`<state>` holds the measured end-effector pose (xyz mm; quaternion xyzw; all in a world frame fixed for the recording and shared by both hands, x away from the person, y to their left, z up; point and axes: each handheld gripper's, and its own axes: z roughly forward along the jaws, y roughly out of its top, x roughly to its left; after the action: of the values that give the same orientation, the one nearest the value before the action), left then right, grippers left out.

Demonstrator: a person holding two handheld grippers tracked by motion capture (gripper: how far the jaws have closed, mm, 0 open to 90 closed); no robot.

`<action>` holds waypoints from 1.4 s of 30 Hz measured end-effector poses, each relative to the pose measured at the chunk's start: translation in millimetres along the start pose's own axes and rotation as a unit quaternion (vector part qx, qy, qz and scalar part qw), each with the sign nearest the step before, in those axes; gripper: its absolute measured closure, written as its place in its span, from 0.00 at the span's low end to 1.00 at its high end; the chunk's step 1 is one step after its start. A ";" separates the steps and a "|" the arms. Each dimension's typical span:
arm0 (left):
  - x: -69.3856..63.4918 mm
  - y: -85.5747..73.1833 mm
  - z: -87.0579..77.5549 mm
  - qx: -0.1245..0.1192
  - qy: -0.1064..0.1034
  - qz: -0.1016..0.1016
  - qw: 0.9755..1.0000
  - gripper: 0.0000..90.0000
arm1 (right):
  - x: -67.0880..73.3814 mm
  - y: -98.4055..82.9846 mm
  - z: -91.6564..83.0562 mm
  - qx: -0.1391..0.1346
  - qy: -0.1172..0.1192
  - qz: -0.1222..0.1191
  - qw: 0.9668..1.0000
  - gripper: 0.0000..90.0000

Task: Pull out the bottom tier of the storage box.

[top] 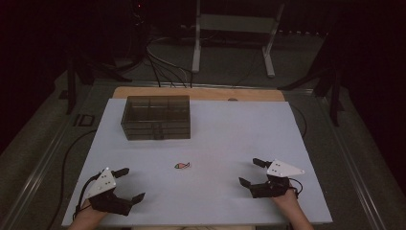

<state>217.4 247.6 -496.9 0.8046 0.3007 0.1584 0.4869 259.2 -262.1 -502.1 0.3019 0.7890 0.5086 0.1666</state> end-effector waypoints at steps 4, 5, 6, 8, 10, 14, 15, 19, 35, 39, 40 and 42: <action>-0.6 -0.2 0.7 0.004 -0.001 0.002 1.000 0.00 | 0.1 0.9 0.8 0.001 -0.003 -0.004 1.000 0.12; -0.9 -0.2 0.7 0.005 -0.003 0.002 1.000 0.00 | 0.1 0.9 0.8 0.001 -0.003 -0.004 1.000 0.12; -1.4 -0.3 0.9 0.006 -0.004 0.004 1.000 0.00 | 0.3 1.1 0.8 0.000 -0.002 -0.006 1.000 0.12; -1.4 -0.3 1.0 0.007 -0.003 0.006 1.000 0.00 | 0.9 1.2 0.8 0.001 -0.006 -0.011 1.000 0.12; -1.7 -0.3 1.1 0.007 -0.006 0.006 1.000 0.00 | 2.0 1.3 0.7 0.006 -0.006 -0.014 1.000 0.12; -1.7 -0.4 0.7 0.007 -0.007 0.005 1.000 0.00 | 3.0 1.7 1.0 0.006 -0.005 -0.015 1.000 0.12; -1.7 -0.4 0.6 0.006 -0.008 0.004 1.000 0.00 | 3.1 1.6 1.2 0.006 -0.004 -0.014 1.000 0.12; -2.4 -0.3 1.4 0.008 -0.015 0.005 1.000 0.00 | 3.8 2.4 0.9 0.007 -0.003 -0.015 1.000 0.12; -14.1 19.6 7.1 0.005 -0.069 0.033 0.997 0.00 | 9.3 5.0 -1.3 0.002 -0.002 -0.022 1.000 0.12; -12.2 25.9 5.9 0.004 -0.069 0.037 0.997 0.00 | 10.8 5.5 -1.6 0.000 -0.002 -0.021 1.000 0.12; -12.2 25.9 5.9 0.004 -0.069 0.037 0.997 0.00 | 10.8 5.5 -1.6 0.000 -0.002 -0.021 1.000 0.12; -11.4 31.6 3.5 0.000 -0.067 0.041 0.997 0.00 | 11.3 5.7 -1.6 0.000 -0.001 -0.022 1.000 0.12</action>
<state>220.9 227.0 -470.4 0.8253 0.2339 0.1242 0.4988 251.3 -254.2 -495.8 0.2849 0.7950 0.5049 0.1785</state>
